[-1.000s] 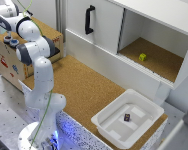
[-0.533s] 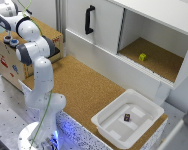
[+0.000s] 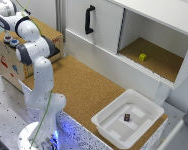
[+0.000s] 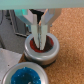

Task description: Move the red light switch to turn on the red light

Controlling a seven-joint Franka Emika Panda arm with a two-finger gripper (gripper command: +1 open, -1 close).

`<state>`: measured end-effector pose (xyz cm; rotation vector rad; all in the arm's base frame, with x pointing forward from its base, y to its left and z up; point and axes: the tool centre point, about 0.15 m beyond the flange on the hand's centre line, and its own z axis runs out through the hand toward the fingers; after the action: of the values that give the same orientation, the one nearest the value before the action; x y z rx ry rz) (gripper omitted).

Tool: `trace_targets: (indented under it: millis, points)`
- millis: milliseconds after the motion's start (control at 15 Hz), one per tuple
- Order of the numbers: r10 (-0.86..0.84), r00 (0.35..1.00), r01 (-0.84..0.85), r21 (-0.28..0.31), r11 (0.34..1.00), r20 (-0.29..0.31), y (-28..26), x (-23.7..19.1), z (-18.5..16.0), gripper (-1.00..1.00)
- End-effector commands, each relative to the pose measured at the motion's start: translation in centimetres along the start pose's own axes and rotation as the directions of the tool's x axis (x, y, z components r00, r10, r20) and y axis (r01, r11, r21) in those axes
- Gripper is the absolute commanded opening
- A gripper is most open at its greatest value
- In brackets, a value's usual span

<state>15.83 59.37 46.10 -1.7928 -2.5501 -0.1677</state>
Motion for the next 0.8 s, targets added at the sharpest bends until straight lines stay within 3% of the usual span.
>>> trace_targets:
  millis: [0,200,267,467,600,733]
  points:
    - [0.028,0.990,-0.022,-0.045,0.999,0.136,0.3,2.4,1.5,-1.00]
    - [0.082,0.997,-0.080,-0.094,0.992,0.008,0.3,0.8,-4.9,-1.00]
    - [0.103,0.995,-0.103,-0.099,0.990,-0.005,0.9,0.3,-6.0,1.00]
    - [0.211,0.977,-0.211,-0.015,0.977,-0.020,4.8,-2.5,-7.0,1.00]
    - [0.332,0.942,-0.328,0.088,0.941,-0.038,7.7,-4.9,-6.4,1.00]
    - [0.439,0.898,-0.436,0.104,0.894,-0.013,9.1,-6.8,-5.6,1.00]
